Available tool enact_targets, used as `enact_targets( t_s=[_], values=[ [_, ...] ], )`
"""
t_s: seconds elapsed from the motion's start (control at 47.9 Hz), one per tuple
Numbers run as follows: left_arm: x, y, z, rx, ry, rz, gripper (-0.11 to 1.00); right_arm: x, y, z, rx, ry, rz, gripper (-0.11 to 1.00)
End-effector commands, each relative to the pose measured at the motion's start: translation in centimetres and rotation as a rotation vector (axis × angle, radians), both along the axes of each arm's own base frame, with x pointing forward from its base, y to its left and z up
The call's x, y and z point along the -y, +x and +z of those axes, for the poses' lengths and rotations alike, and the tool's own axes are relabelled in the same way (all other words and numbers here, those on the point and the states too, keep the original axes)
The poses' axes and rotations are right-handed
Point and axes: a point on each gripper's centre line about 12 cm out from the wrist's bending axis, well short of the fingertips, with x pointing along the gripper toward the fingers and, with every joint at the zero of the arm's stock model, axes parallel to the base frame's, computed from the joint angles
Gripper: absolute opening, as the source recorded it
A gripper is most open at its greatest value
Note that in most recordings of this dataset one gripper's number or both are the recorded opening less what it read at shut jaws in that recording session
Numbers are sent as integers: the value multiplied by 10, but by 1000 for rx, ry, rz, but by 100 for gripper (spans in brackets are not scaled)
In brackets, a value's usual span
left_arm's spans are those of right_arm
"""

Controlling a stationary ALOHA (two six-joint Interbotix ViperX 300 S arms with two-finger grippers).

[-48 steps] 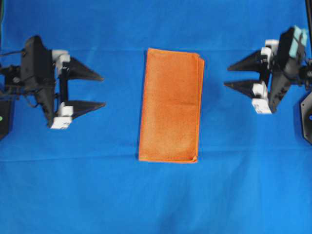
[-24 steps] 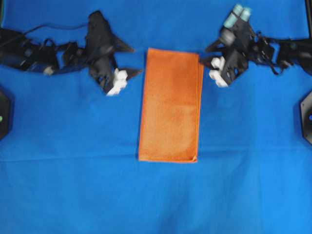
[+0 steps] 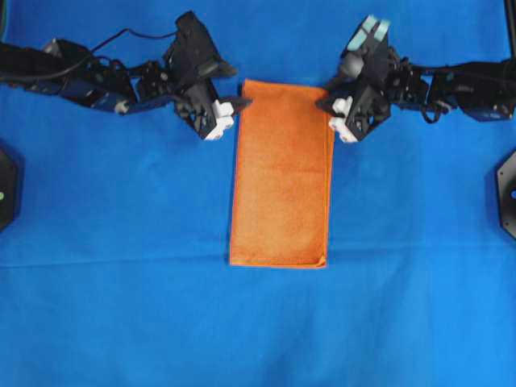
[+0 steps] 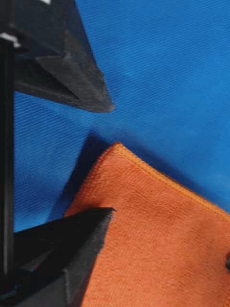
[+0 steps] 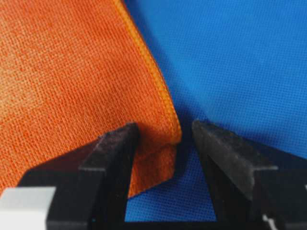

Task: Fold the orange towel.
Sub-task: 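Move both grippers to the strip's top end and grasp it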

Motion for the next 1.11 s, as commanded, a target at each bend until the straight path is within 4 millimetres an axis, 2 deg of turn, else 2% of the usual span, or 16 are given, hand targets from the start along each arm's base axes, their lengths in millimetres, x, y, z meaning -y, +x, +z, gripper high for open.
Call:
enact_targets(
  t_s=[0.0, 0.063, 0.167, 0.251, 0.334, 0.71, 0.898, 1.086],
  values=[
    [-3, 7, 7, 27, 8, 3, 70, 1, 1, 4, 9, 0, -8, 56],
    [-4, 8, 4, 14, 3, 3, 62, 2, 1, 4, 8, -2, -6, 55],
    [-5, 10, 1, 5, 1, 1, 35, 0, 3, 5, 7, -10, 12, 45],
    [-5, 10, 1, 4, 6, -3, 15, -3, 4, 4, 2, -13, 27, 26],
    [-5, 10, 1, 2, 8, -5, 2, -6, 3, 3, -5, -14, 37, 5],
    [1, 9, 3, 1, 9, -18, 2, -4, 9, 9, 19, -31, 48, 4],
    [-11, 5, 29, 35, 42, 3, 2, 0, 7, 24, 50, -51, 37, 4],
    [-10, 2, 51, 39, 75, -17, 2, 0, 4, 42, 80, -70, 30, 4]
  ],
)
